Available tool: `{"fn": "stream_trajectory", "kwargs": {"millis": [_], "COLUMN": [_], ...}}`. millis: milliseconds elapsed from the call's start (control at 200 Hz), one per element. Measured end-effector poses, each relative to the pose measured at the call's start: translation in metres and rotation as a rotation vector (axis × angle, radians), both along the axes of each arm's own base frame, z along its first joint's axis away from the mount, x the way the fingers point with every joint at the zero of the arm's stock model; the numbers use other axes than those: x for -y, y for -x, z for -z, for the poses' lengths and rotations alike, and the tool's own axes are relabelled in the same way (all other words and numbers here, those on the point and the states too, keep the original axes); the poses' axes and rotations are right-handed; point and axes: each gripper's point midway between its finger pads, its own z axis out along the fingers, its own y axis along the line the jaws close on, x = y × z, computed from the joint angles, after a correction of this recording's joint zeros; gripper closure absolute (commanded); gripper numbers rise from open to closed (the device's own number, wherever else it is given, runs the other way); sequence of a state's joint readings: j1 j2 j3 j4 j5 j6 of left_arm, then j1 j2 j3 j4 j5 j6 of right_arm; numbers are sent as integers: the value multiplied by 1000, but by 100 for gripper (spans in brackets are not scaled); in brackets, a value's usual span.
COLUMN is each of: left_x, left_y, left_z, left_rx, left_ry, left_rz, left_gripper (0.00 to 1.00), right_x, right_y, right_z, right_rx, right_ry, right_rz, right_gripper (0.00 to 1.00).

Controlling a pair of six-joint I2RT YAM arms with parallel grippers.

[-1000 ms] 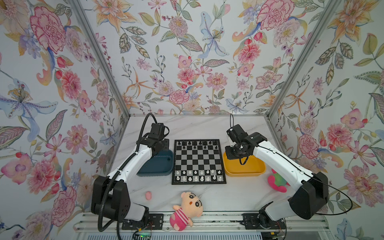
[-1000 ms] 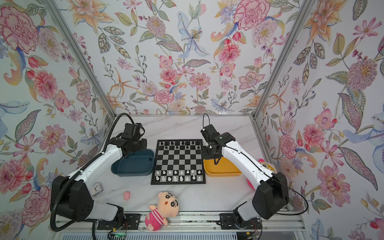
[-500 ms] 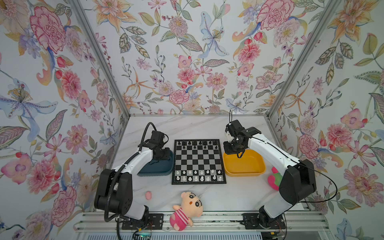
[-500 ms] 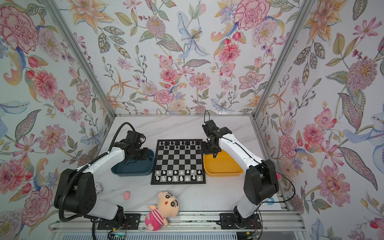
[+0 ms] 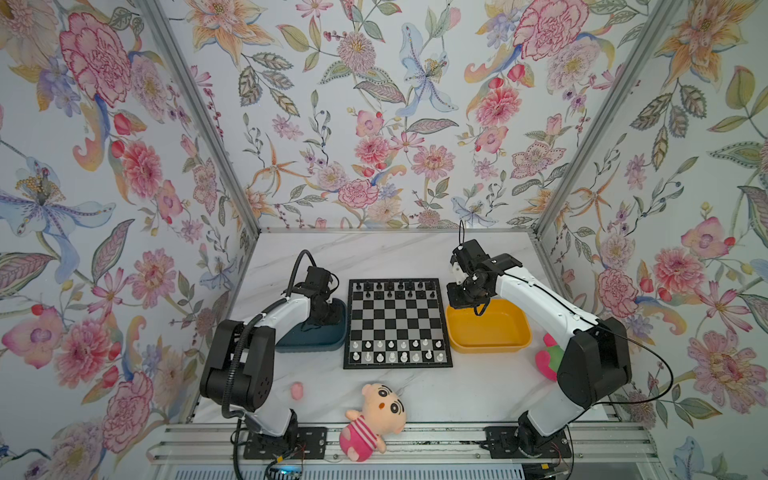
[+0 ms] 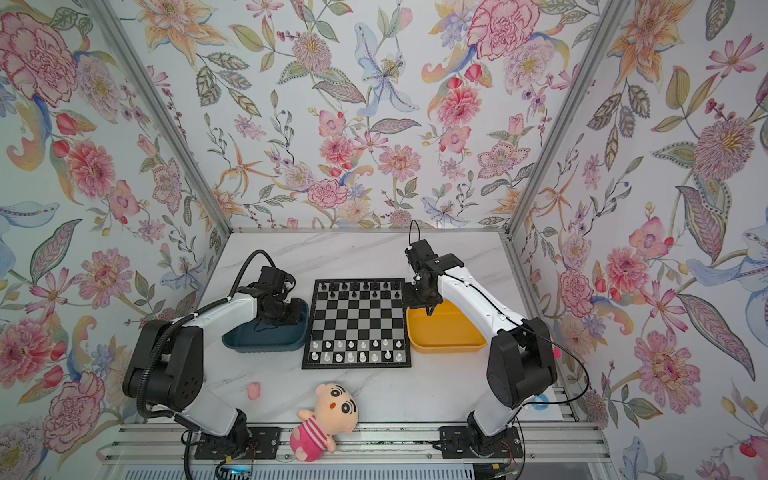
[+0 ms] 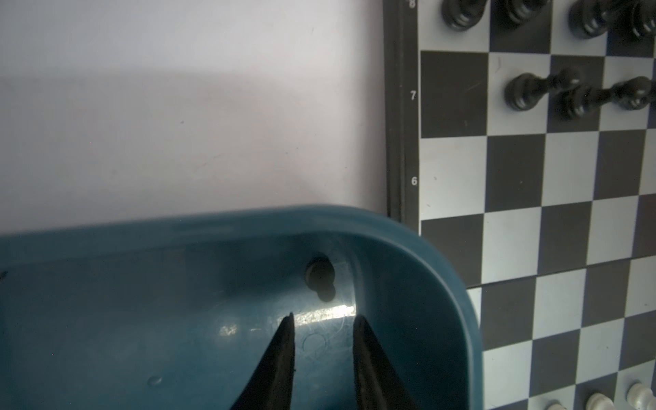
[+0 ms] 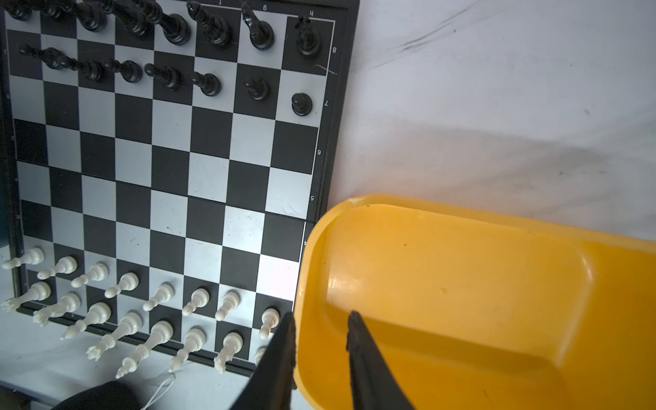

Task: Set up the chess pieces on the board
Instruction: 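Lower the left gripper and close it on the black pawn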

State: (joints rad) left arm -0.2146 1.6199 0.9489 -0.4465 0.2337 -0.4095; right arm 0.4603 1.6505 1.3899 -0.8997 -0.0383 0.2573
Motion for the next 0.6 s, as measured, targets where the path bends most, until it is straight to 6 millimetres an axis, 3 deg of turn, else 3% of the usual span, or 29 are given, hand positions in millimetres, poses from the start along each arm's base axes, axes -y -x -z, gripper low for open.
{"fn": "stream_trajectory", "kwargs": {"millis": [601], "left_x": [1], "left_y": [-4], "left_z": [12], "left_rx": [-12], "left_ry": [-1], "left_rz": [1], "left_gripper": [74], "right_x": [-1], "right_y": [1], "right_z": [2], "right_rx": [-5], "right_ry": [-6], "right_rz": [2], "right_gripper": [72]}}
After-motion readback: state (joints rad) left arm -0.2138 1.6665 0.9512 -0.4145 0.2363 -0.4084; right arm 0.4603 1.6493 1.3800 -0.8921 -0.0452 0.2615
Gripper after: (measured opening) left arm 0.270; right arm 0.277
